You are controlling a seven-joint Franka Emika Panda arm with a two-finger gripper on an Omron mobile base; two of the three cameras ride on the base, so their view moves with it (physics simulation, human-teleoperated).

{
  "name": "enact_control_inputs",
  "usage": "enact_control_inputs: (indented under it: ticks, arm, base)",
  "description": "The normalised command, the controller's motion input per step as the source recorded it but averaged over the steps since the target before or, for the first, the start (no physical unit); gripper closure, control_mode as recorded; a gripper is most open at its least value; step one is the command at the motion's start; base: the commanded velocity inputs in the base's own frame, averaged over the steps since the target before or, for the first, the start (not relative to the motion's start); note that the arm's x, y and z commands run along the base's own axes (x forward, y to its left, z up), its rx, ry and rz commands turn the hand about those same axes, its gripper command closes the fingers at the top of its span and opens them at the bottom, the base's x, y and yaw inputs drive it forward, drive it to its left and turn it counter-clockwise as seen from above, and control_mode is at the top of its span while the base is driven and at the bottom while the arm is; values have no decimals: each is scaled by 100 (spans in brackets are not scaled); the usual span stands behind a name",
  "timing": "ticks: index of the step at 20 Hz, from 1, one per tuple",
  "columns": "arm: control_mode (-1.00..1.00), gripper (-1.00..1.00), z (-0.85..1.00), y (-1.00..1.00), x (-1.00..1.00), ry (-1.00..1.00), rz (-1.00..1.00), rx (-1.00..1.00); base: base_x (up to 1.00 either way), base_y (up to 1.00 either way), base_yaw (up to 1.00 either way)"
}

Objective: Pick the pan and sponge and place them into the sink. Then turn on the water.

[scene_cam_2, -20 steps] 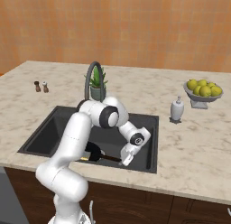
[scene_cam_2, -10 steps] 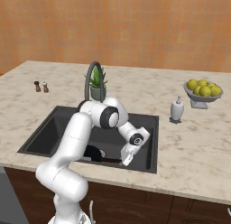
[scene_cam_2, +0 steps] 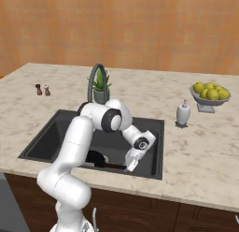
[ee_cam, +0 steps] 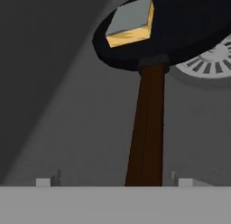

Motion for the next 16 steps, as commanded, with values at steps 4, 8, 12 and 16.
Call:
enact_control_inputs:
  ticks: [4, 8, 12, 16]
  arm:
    - [-100, -100, 67, -4, -36, -6, 0, 0]
    - [-100, -100, 63, 0, -4, -7, 0, -3]
    - [-100, -100, 49, 8, 0, -15, 0, -9]
    - [-100, -100, 7, 0, -5, -28, -6, -16]
  base:
    - [0, 0, 0]
    - [0, 0, 0]
    - [0, 0, 0]
    - [0, 0, 0]
